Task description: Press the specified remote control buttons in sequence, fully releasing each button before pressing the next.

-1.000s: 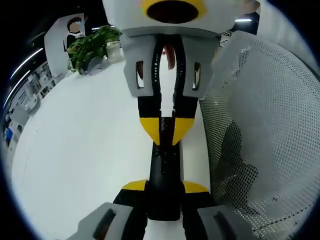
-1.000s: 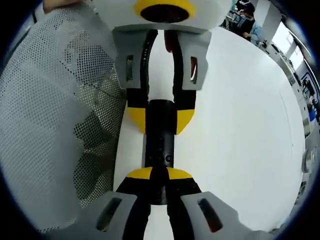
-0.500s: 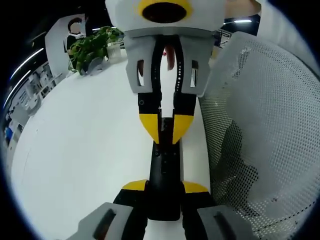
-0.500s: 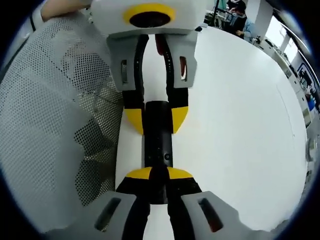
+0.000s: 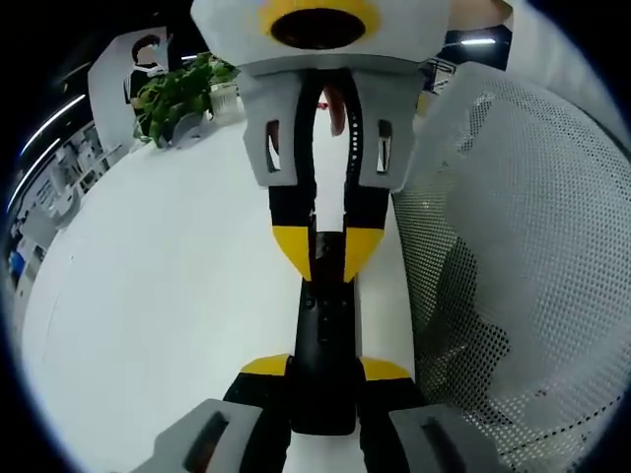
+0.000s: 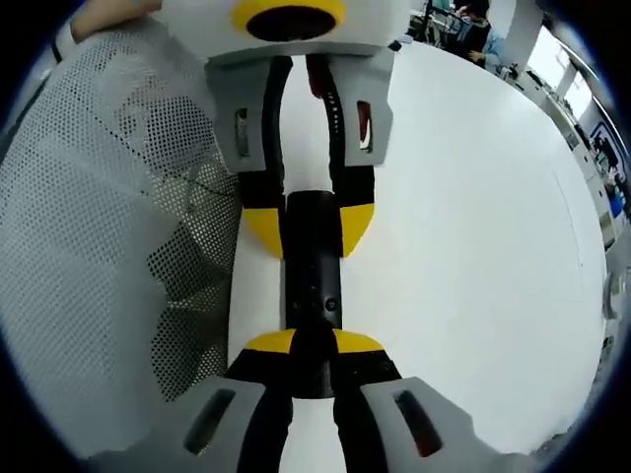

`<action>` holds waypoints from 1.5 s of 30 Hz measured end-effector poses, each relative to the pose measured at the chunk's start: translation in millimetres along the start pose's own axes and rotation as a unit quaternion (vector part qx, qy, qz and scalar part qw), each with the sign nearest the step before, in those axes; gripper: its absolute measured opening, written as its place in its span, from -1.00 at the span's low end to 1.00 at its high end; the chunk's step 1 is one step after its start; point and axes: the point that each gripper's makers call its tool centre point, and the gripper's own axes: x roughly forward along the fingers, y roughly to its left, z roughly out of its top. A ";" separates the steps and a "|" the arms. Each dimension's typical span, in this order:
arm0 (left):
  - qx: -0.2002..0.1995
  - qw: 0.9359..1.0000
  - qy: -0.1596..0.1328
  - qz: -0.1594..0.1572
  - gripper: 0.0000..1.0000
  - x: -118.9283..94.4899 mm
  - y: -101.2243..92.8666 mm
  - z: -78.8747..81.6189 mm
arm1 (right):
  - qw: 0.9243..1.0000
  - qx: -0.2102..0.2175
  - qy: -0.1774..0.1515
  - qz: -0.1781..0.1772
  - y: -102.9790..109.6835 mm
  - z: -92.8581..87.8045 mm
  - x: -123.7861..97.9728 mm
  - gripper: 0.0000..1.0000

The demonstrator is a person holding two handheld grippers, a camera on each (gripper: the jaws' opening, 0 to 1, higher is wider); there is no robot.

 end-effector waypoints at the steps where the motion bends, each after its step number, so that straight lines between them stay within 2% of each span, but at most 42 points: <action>1: 0.001 1.000 0.002 -0.001 -0.51 0.1 0.1 0.0 | 1.000 0.014 -0.004 0.009 -1.2 -0.2 -0.8 -0.78; 7: 0.000 1.000 0.001 -0.001 -0.51 -0.3 -0.1 0.1 | 0.999 0.025 -0.021 0.006 -0.6 -0.9 -2.6 -0.78; 14: -0.002 1.000 -0.004 -0.001 -0.51 0.4 0.6 -0.3 | 0.999 0.024 -0.023 -0.002 -0.1 -0.6 -3.8 -0.77; 22: -0.001 1.000 -0.003 -0.001 -0.51 1.4 1.1 -0.5 | 0.999 0.031 -0.013 -0.001 -0.5 -4.6 -3.8 -0.77; 25: 0.000 1.000 -0.003 -0.001 -0.51 1.7 1.1 -0.5 | 1.000 0.021 0.005 -0.008 -0.1 -4.0 -2.2 -0.77; 26: -0.001 1.000 -0.003 -0.002 -0.51 1.7 1.1 -0.5 | 1.000 0.000 0.011 -0.014 -0.1 -4.5 -1.9 -0.77; 27: -0.001 1.000 -0.003 -0.001 -0.51 1.7 1.1 -0.5 | 1.000 0.002 0.009 -0.014 0.6 -4.3 -1.6 -0.77; 29: -0.001 1.000 -0.003 -0.002 -0.51 1.7 1.0 -0.4 | 0.999 0.038 -0.002 -0.004 -1.3 -5.3 -2.2 -0.77; 33: 0.001 1.000 0.000 -0.002 -0.51 1.6 0.9 -0.3 | 1.000 0.024 -0.002 -0.005 -0.6 -5.5 -2.5 -0.77; 40: -0.002 1.000 -0.004 -0.001 -0.51 1.5 1.1 -0.4 | 0.999 0.035 -0.021 -0.010 -0.9 -6.4 -5.3 -0.77; 45: -0.003 1.000 -0.006 -0.002 -0.51 1.5 1.0 -0.4 | 0.999 0.037 -0.018 -0.008 -0.6 -8.8 -5.8 -0.78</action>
